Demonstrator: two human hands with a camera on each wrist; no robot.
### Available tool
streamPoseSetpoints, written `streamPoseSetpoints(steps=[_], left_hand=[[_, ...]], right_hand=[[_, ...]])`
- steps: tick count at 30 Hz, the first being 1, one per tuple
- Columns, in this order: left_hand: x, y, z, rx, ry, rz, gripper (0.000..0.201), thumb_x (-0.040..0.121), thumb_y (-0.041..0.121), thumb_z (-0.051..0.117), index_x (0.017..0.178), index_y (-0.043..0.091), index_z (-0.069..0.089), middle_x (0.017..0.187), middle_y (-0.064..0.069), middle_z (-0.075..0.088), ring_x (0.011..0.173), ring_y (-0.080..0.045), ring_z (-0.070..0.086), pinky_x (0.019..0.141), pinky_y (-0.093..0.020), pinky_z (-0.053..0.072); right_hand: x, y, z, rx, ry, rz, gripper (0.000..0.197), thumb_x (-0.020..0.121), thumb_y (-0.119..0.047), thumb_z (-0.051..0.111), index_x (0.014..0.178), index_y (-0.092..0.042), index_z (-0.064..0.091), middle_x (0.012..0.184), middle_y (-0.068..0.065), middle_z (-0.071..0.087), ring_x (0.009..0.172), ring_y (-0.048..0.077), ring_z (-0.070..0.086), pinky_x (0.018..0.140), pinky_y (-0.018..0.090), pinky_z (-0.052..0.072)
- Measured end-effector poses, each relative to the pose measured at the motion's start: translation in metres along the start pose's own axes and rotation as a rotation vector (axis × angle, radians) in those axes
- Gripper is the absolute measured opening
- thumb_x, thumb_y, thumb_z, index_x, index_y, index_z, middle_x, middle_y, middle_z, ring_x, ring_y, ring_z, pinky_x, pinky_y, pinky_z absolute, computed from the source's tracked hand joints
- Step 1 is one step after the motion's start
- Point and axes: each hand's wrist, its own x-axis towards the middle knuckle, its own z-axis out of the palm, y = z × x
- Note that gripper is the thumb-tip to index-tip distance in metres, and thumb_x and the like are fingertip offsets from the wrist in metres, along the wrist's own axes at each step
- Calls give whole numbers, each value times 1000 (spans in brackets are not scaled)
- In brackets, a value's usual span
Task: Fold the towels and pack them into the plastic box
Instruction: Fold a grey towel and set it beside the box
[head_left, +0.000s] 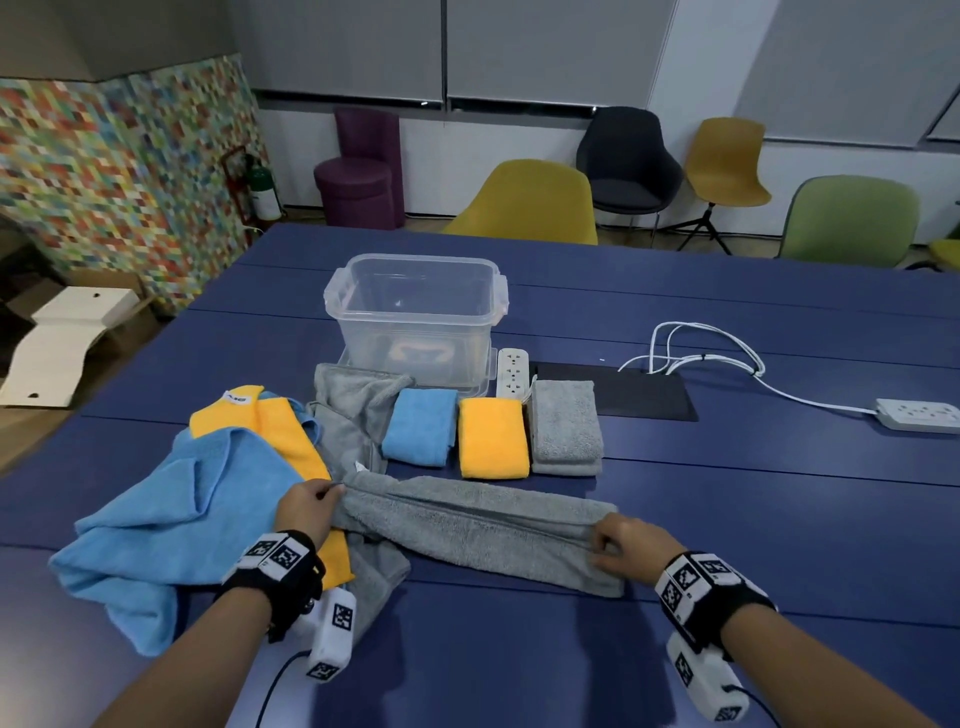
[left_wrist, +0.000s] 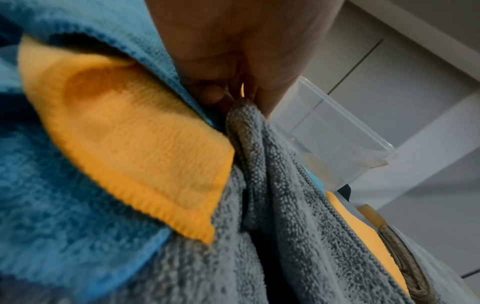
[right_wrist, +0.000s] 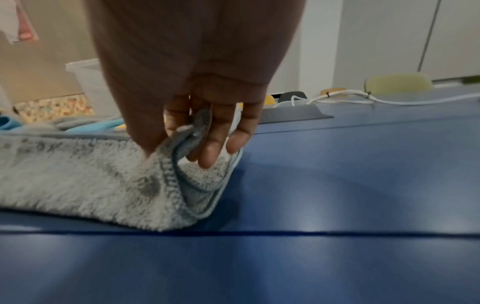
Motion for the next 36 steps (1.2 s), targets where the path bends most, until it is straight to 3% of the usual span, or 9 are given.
streamPoseSetpoints(steps=[5,10,17,21,23,27,31,34,36], left_hand=[[6,-1,6,46,-9,-16,28,94,16,53,105,-6,66,102,-27,65,96,-40,57,71,-34,38],[8,-3,9,36,-15,-41,28,93,15,54,107,-6,66,105,-26,65,99,-39,57,76,-36,42],[10,-5,9,-12,-38,-66,29,94,15,53,112,-4,64,112,-24,63,106,-38,55,84,-38,42],[7,-3,7,-74,-28,-62,26,93,12,53,111,-4,64,112,-24,64,105,-37,55,83,-36,41],[4,-1,6,-104,-23,-50,26,93,12,53,111,-4,64,112,-23,64,105,-36,56,81,-34,41],[1,4,2,-172,-11,-17,25,92,13,55,109,-2,65,110,-21,64,104,-35,57,84,-37,44],[-8,20,-7,-283,3,57,18,90,8,57,104,0,66,101,-14,63,93,-25,55,80,-33,42],[-15,37,-16,-361,-23,154,21,88,1,58,108,3,64,100,-10,62,96,-24,56,87,-36,46],[-21,48,-22,-359,-33,216,29,89,0,57,116,7,61,100,-8,61,98,-23,55,87,-32,45]], right_hand=[[6,12,4,328,99,29,27,88,-15,56,70,-30,45,83,-4,52,75,11,48,64,17,36],[13,17,9,860,363,143,12,88,-7,60,77,-6,61,73,2,58,68,8,50,60,6,41],[29,14,12,1016,494,229,10,83,-4,66,79,5,64,72,8,58,71,17,52,56,4,43],[30,17,10,1144,397,217,28,84,0,64,110,-5,57,92,8,58,95,20,54,75,12,46],[28,21,9,1071,267,187,37,84,-1,63,119,-10,54,90,4,60,98,18,54,76,8,45],[19,27,0,885,269,157,14,84,-2,64,72,-9,63,63,-4,55,66,10,51,54,3,40],[4,35,-19,827,382,148,19,83,-5,66,68,-7,54,59,0,50,51,4,44,48,9,37],[-11,40,-42,677,341,116,7,85,-5,64,91,-7,63,81,7,58,76,17,56,68,16,42],[-22,40,-59,483,330,81,21,88,-9,60,109,-6,65,94,10,59,94,25,58,81,23,41]])
